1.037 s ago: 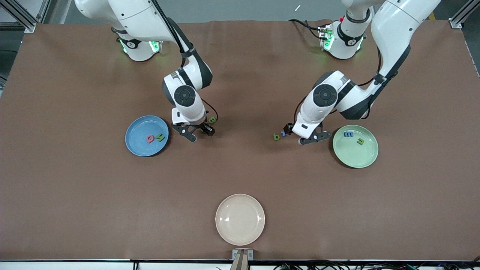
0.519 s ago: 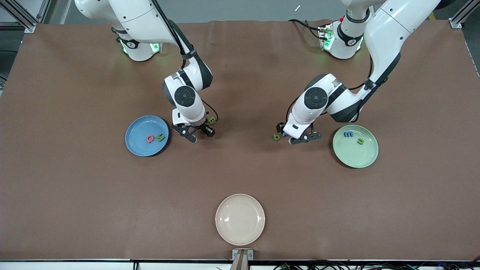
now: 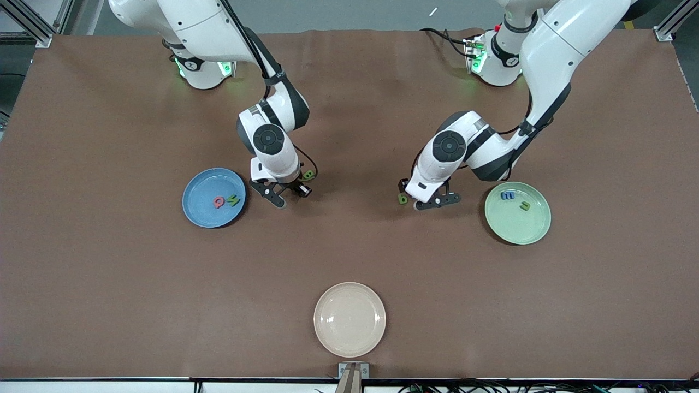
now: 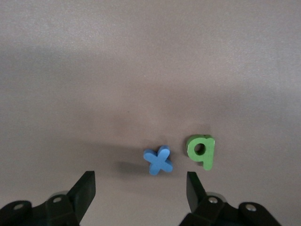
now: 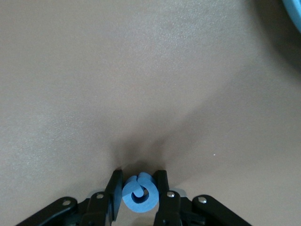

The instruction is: Sort uppercase to blue plate, lowercase to green plate

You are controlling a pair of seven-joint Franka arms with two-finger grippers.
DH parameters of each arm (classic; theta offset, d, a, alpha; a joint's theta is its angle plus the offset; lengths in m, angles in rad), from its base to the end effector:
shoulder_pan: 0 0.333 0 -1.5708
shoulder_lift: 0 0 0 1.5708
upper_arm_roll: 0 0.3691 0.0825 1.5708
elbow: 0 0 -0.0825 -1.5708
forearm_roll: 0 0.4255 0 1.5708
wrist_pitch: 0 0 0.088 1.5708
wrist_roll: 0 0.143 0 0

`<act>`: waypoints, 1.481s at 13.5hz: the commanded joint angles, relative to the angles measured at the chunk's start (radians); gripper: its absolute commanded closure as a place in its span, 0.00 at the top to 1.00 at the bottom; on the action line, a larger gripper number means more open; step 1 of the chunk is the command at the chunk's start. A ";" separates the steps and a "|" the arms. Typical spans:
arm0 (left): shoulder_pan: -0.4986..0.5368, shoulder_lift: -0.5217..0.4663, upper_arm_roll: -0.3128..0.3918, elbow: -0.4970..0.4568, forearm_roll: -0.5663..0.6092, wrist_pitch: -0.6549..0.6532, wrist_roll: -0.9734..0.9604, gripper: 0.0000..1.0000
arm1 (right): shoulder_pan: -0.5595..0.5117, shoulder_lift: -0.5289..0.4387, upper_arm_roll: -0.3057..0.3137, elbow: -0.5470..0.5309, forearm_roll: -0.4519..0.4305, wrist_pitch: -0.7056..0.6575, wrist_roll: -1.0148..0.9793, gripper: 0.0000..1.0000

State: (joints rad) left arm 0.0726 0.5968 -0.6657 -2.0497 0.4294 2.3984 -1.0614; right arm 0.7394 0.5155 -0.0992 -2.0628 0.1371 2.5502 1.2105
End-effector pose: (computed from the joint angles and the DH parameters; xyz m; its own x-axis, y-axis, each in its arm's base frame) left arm 0.5247 -0.3421 0.1690 0.9731 0.2006 -0.1129 0.2010 -0.9796 -0.0078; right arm 0.5092 0.3796 0.1539 0.7815 -0.6231 -0.0319 -0.6230 -0.7821 0.0143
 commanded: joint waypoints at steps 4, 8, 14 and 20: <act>-0.077 0.034 0.070 0.052 0.014 -0.004 -0.019 0.81 | -0.070 -0.073 -0.010 0.039 0.006 -0.193 -0.067 0.01; -0.076 0.038 0.070 0.054 0.014 -0.002 -0.019 0.74 | -0.208 -0.176 -0.011 0.018 0.006 -0.343 -0.288 0.01; -0.077 0.058 0.070 0.069 0.014 -0.002 -0.019 0.68 | -0.402 -0.233 -0.014 -0.128 -0.010 -0.308 -0.609 0.01; -0.076 0.060 0.070 0.069 0.014 -0.002 -0.019 0.51 | -0.410 -0.232 -0.013 -0.221 -0.021 -0.194 -0.618 0.01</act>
State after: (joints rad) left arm 0.0063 0.6458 -0.6003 -1.9984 0.4294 2.3987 -1.0614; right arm 0.3376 0.3192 -0.1227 -2.2322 0.1301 2.3270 0.5964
